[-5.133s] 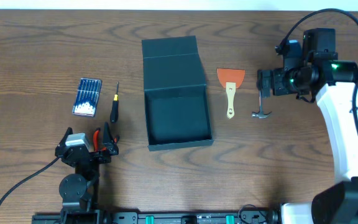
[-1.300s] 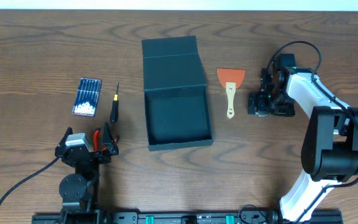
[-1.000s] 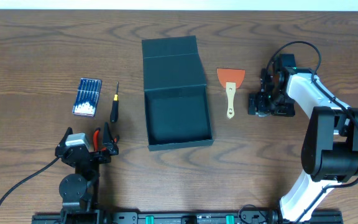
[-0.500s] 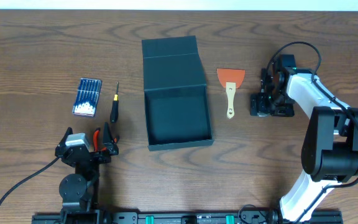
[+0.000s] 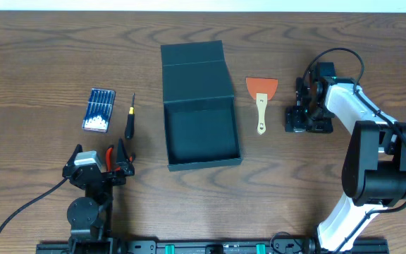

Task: Pack container
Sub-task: 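Lower the right gripper and close it on the hammer head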

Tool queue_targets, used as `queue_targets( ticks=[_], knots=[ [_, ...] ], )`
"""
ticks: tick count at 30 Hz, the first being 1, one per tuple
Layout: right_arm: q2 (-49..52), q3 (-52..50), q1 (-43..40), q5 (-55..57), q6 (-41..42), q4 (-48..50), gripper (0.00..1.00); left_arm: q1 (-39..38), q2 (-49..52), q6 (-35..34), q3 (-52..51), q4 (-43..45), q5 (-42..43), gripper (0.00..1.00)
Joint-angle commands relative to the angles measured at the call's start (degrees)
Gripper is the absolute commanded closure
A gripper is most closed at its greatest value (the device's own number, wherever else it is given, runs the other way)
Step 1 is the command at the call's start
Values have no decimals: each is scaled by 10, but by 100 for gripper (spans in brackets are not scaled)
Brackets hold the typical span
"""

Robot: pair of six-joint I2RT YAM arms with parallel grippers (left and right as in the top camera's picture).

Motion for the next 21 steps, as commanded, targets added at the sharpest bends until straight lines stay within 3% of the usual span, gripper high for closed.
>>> queue_targets(
  ticks=[1,7,14,21],
  knots=[
    [11,-16,-4,-41,-9,-1,20,3,-3,8,-6,-11,-1,1],
    [11,-16,-4,-47,-12,-2,28,3,-3,8,-6,-11,-1,2],
    [11,-16,-4,-48,-12,-4,62,3,-3,8,-7,-11,-1,2],
    [11,-16,-2,-52,-11,-5,66,3,-3,8,-6,-11,-1,2]
  ],
)
